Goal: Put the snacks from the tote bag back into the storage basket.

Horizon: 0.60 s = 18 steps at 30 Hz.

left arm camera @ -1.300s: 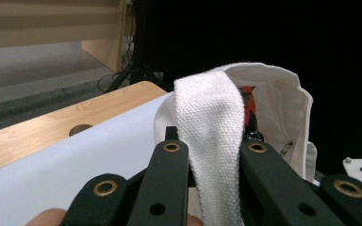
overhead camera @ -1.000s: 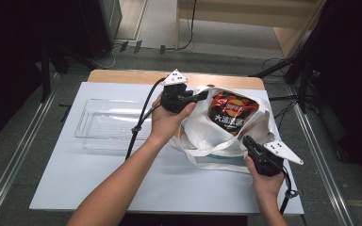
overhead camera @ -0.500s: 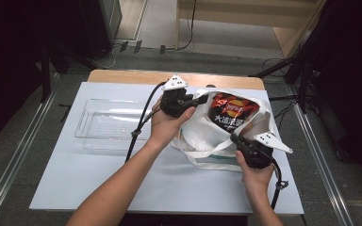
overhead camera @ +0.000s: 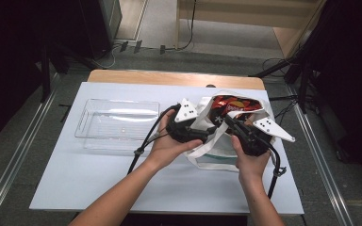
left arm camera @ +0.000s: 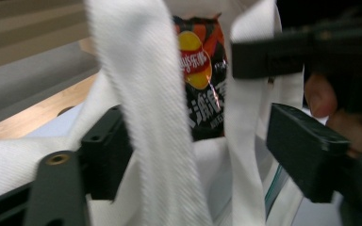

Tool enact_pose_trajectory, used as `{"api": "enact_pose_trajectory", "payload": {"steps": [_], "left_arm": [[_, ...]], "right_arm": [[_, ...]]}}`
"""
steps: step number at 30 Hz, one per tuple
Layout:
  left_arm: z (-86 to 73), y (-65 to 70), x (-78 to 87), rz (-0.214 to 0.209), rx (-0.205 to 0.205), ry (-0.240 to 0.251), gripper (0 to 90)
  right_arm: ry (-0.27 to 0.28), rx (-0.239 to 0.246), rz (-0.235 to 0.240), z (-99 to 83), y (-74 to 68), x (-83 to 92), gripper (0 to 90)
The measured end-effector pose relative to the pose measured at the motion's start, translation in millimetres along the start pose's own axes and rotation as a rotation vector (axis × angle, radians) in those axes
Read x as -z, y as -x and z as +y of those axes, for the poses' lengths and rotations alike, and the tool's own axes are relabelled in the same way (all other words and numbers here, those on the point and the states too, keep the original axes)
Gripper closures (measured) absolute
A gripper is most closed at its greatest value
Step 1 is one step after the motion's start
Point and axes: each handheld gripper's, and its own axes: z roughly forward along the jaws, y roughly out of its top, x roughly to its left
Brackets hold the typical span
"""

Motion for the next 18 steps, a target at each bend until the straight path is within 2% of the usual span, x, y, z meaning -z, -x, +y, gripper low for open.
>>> {"api": "enact_pose_trajectory", "payload": {"steps": [4, 5, 8, 9, 12, 13, 14, 18], "left_arm": [[-0.9, 7.8, -4.5, 0.028, -0.029, -0.021, 15.1], [-1.3, 11.1, -8.4, 0.048, -0.035, -0.029, 14.3], [-1.8, 12.3, -12.9, 0.068, -0.033, -0.038, 14.0], [-2.5, 12.3, -17.4, 0.093, -0.028, -0.054, 14.8], [-3.5, 11.3, -21.0, 0.1, -0.035, -0.067, 20.1], [-4.0, 11.8, -22.9, 0.125, -0.049, -0.078, 22.9], [-3.9, 12.1, -24.6, 0.122, -0.054, -0.082, 24.9], [-2.3, 13.3, -24.5, 0.136, -0.081, -0.074, 38.1]], "right_arm": [[0.006, -0.018, 0.023, 7.3, -4.6, -3.6, 89.3], [0.011, -0.011, 0.045, 12.4, -9.9, -5.6, 89.3], [0.004, -0.006, 0.071, 15.9, -16.0, -7.6, 89.1], [0.003, -0.007, 0.078, 16.4, -17.4, -7.7, 89.1], [0.009, -0.014, 0.093, 16.9, -18.2, -6.1, 89.0], [0.016, -0.02, 0.113, 17.5, -17.3, -2.6, 88.9], [0.018, -0.021, 0.12, 17.5, -16.9, -1.4, 88.8], [0.031, -0.039, 0.144, 18.1, -14.2, 3.5, 88.8]]}}
